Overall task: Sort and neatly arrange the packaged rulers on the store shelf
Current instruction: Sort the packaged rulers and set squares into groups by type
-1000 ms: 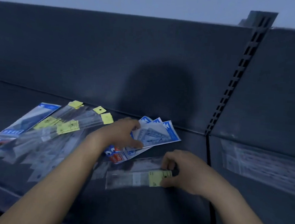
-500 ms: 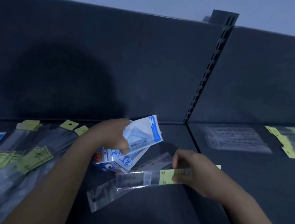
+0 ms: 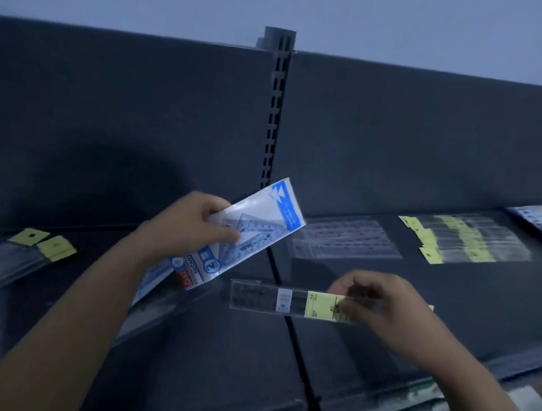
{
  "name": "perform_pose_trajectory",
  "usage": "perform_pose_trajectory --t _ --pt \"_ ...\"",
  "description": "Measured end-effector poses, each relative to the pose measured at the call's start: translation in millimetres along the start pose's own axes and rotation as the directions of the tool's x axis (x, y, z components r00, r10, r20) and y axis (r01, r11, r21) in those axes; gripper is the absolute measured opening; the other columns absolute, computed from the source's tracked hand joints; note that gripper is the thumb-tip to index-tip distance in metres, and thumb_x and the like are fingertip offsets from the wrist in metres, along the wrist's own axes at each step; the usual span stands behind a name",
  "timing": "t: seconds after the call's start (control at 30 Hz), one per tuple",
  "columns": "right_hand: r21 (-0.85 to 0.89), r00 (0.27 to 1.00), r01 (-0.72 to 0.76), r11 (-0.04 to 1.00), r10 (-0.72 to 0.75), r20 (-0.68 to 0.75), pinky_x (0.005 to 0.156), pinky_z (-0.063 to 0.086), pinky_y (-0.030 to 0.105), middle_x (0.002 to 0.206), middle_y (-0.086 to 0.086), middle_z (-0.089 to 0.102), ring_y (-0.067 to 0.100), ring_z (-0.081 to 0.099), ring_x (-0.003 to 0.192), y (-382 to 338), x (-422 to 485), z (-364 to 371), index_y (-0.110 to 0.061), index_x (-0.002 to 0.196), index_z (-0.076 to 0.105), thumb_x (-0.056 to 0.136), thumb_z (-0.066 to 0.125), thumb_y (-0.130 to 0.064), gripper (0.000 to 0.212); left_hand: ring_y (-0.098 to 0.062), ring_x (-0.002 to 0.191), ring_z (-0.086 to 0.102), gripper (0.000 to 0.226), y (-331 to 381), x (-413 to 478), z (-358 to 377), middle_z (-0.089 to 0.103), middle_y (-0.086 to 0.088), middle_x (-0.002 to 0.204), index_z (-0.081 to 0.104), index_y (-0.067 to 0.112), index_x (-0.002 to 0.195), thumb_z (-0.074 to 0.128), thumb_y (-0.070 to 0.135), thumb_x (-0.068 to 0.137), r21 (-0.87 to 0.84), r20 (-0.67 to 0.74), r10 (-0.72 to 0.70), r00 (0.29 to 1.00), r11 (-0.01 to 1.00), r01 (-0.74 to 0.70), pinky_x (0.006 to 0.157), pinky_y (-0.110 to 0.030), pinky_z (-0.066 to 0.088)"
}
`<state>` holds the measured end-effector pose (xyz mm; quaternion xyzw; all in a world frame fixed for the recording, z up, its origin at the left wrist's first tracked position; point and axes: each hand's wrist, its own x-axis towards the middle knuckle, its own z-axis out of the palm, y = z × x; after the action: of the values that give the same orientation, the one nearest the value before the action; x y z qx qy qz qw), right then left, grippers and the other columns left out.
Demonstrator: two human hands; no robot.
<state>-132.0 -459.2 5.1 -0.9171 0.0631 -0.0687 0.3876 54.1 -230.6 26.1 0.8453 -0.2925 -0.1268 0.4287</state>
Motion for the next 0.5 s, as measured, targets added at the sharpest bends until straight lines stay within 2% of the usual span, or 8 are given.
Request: perform_pose_trajectory --t 0.03,0.13,0.3,0.5 --pt "0.005 1.000 0.005 1.000 -0.005 -0.005 0.073 0.053 0.027 0.080 -0.013 0.071 0.005 0.065 0.077 14.1 -3.4 -10.9 -0.025 0.077 0.070 0.082 0.066 0.004 0.030 -0.004 0.054 0.058 0.018 8.5 2.7 12.8 0.065 0.007 0.059 0.070 0.022 0.066 0.076 0.014 0.080 -0.001 -0.025 0.000 1.000 1.000 0.000 0.054 -0.019 0.043" --pt "0.013 0.999 0.025 1.000 -0.025 -0.025 0.071 0.047 0.012 0.082 -0.016 0.070 -0.001 0.064 0.080 61.2 -10.0 -48.0 -0.029 0.078 0.070 0.080 0.069 0.002 0.031 -0.014 0.067 0.069 0.005 36.2 13.5 56.8 0.073 -0.001 0.073 0.072 0.018 0.079 0.076 0.015 0.081 0.019 -0.118 -0.017 0.993 1.000 0.019 0.065 -0.033 0.052" --pt "0.014 0.999 0.043 0.999 -0.042 -0.028 0.076 0.049 0.017 0.089 -0.011 0.069 0.002 0.062 0.083 142.1 -15.7 -116.3 -0.029 0.082 0.070 0.079 0.071 0.001 0.030 -0.018 0.073 0.070 0.010 79.2 37.9 130.9 0.074 -0.004 0.081 0.069 0.011 0.090 0.071 0.019 0.085 0.088 -0.177 -0.020 0.984 0.995 0.036 0.070 -0.042 0.055" --pt "0.032 0.999 0.005 0.999 -0.003 -0.053 0.061 0.038 0.004 0.084 -0.006 0.068 -0.008 0.056 0.067 218.8 6.4 -185.3 -0.016 0.084 0.072 0.078 0.068 0.009 0.025 -0.016 0.075 0.069 0.005 115.2 67.4 186.6 0.072 0.002 0.081 0.065 0.017 0.085 0.067 0.019 0.089 0.093 -0.175 -0.033 0.984 0.994 0.050 0.071 -0.040 0.054"
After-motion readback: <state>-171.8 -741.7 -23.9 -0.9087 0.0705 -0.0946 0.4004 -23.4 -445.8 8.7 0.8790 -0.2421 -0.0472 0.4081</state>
